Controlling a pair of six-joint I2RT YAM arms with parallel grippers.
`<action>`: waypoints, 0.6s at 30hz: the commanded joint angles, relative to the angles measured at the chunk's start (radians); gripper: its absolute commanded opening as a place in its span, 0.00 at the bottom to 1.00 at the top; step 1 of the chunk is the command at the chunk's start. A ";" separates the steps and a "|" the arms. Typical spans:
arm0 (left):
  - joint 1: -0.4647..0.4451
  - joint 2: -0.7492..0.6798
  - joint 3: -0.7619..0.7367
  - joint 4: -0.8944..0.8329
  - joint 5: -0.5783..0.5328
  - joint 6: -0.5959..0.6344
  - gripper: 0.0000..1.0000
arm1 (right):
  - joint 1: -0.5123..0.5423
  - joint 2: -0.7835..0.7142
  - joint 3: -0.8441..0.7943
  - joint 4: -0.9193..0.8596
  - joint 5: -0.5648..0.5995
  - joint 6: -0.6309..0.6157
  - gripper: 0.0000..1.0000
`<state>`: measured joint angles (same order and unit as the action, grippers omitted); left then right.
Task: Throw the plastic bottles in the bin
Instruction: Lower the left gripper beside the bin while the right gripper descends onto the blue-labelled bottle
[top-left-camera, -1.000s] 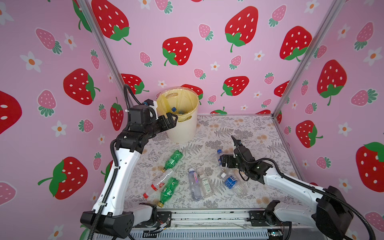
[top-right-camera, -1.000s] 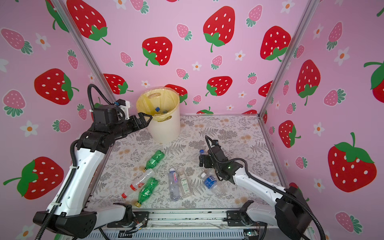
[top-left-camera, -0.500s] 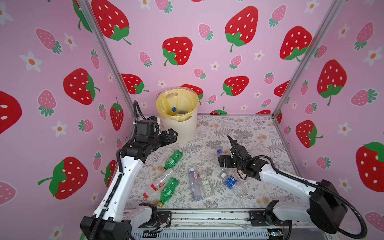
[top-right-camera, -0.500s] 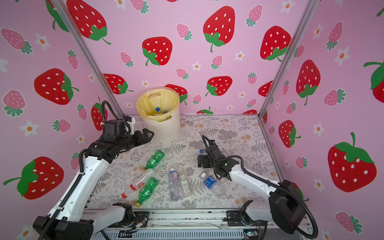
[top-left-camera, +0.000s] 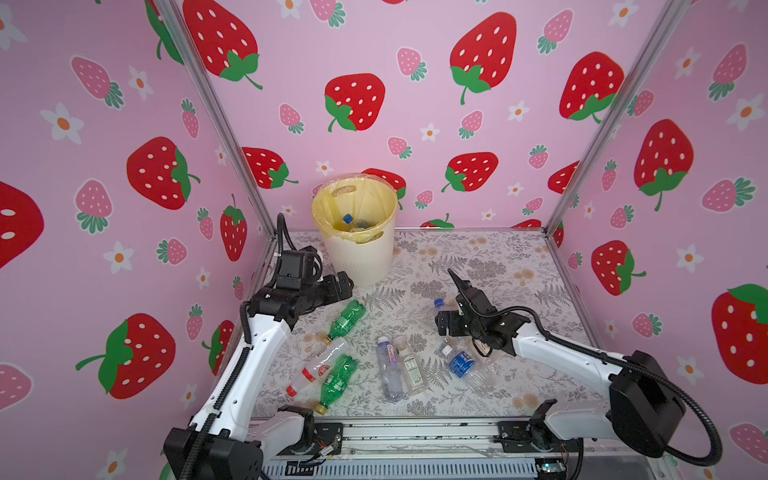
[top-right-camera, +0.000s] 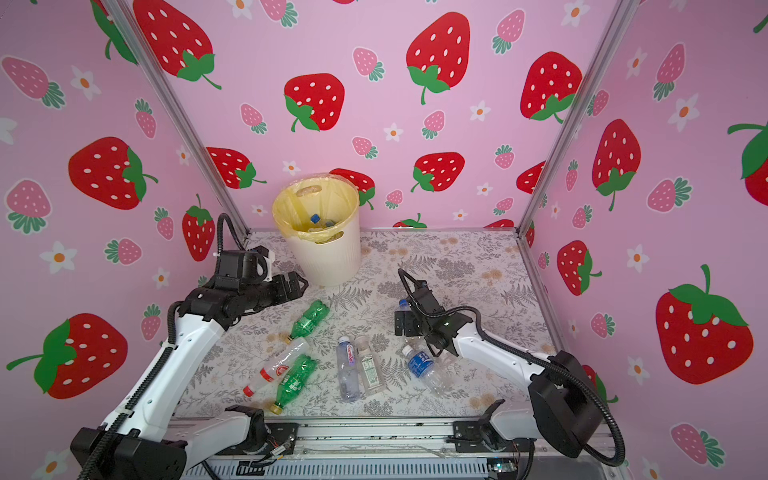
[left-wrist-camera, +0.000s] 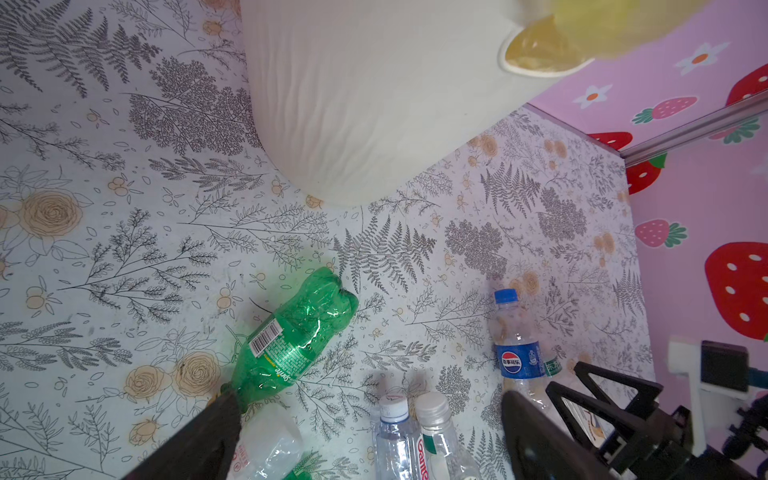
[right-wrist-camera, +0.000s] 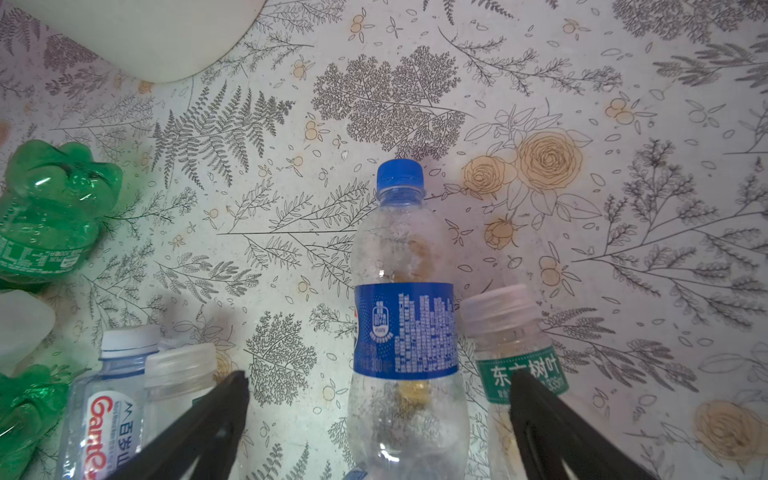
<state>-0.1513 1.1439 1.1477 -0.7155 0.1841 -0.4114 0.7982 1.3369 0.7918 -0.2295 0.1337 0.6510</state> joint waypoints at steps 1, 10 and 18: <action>-0.003 -0.005 -0.018 -0.012 -0.014 0.018 0.99 | 0.001 0.001 0.005 -0.025 0.005 0.013 1.00; -0.001 0.005 -0.033 -0.008 0.004 0.023 0.99 | 0.019 0.025 -0.009 -0.007 -0.008 0.029 0.96; 0.005 0.005 -0.037 -0.006 0.024 0.025 0.99 | 0.040 0.089 -0.012 0.009 -0.011 0.032 0.89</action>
<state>-0.1505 1.1519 1.1206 -0.7155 0.1947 -0.3969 0.8310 1.4036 0.7902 -0.2253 0.1234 0.6704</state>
